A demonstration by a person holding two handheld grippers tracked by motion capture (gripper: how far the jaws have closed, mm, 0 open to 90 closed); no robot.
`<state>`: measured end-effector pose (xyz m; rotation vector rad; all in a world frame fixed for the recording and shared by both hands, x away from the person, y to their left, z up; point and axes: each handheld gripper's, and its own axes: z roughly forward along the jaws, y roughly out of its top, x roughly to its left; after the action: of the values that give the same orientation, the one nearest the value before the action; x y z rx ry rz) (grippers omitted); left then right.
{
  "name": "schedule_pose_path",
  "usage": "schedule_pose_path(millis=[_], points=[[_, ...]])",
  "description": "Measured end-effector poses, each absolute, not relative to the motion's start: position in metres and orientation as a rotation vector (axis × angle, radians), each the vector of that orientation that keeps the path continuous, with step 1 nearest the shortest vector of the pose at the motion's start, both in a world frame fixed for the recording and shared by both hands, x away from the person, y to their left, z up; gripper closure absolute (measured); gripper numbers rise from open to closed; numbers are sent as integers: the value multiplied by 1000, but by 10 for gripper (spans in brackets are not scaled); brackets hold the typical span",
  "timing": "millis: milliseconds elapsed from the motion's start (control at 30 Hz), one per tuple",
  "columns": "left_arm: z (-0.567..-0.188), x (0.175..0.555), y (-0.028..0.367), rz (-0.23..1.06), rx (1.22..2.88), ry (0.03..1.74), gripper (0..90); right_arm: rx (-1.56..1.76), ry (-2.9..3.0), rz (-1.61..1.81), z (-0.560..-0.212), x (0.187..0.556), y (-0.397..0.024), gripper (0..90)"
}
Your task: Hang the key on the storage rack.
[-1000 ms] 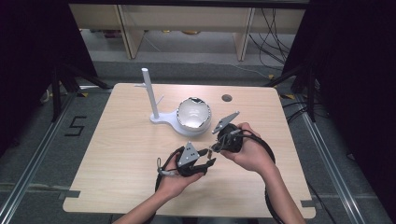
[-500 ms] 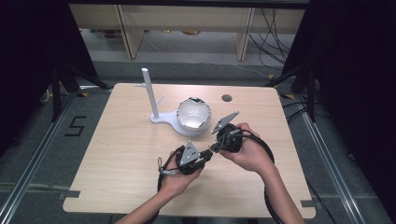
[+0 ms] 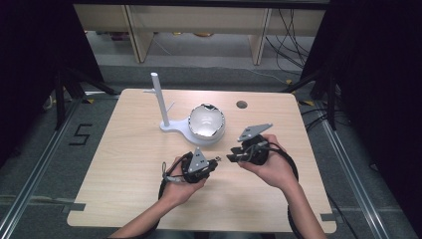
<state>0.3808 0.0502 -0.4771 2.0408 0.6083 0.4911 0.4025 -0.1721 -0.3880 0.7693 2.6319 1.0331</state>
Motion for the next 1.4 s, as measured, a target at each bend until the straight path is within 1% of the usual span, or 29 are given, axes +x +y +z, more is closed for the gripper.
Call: schedule_pose_path(millis=[33, 167, 200, 233, 300, 333, 433, 467, 600, 733, 867, 900, 933, 1000, 1133, 1167, 1233, 1333, 1367, 1400], points=[[-477, 383, 54, 500, 2056, 609, 812, 833, 2564, 1104, -392, 401, -184, 674], [-474, 391, 69, 521, 2092, 630, 813, 967, 2458, 1158, -407, 398, -216, 628], [-472, 393, 74, 528, 2084, 651, 812, 956, 2436, 1183, -413, 399, -222, 628], [-471, 395, 78, 538, 2095, 655, 813, 1029, 2398, 1187, -421, 396, -231, 628], [-467, 399, 86, 546, 2113, 675, 812, 1066, 2350, 1194, -434, 393, -243, 628], [-464, 402, 94, 559, 2142, 679, 812, 1085, 2338, 1193, -439, 392, -247, 628], [-461, 408, 111, 546, 2146, 746, 812, 1164, 2309, 1218, -462, 384, -258, 625], [-459, 409, 118, 551, 2178, 751, 812, 1175, 2298, 1208, -468, 382, -261, 625], [-457, 411, 141, 557, 2213, 819, 812, 1211, 2275, 1230, -486, 374, -266, 625], [-458, 415, 162, 548, 2247, 893, 812, 1255, 2241, 1229, -494, 367, -269, 623], [-458, 423, 178, 527, 2324, 979, 811, 1273, 2231, 1235, -500, 364, -271, 621], [-456, 426, 183, 528, 2340, 989, 811, 1320, 2214, 1247, -502, 361, -269, 621], [-455, 428, 186, 537, 2338, 997, 811, 1244, 2214, 1263, -504, 365, -272, 621], [-448, 435, 194, 533, 2353, 1019, 811, 1287, 2214, 1250, -505, 363, -271, 621], [-436, 444, 203, 530, 2339, 1058, 811, 1304, 2214, 1261, -505, 362, -272, 621], [-432, 446, 204, 538, 2335, 1062, 811, 1246, 2209, 1222, -504, 364, -276, 621], [-427, 450, 208, 541, 2327, 1064, 811, 1256, 2204, 1258, -505, 364, -275, 621], [-416, 457, 214, 519, 2282, 1089, 810, 1262, 2185, 1274, -506, 363, -275, 621], [-411, 460, 216, 525, 2258, 1099, 810, 1308, 2202, 1274, -505, 361, -274, 621], [-408, 462, 218, 531, 2244, 1103, 810, 1271, 2198, 1283, -507, 363, -276, 621]])
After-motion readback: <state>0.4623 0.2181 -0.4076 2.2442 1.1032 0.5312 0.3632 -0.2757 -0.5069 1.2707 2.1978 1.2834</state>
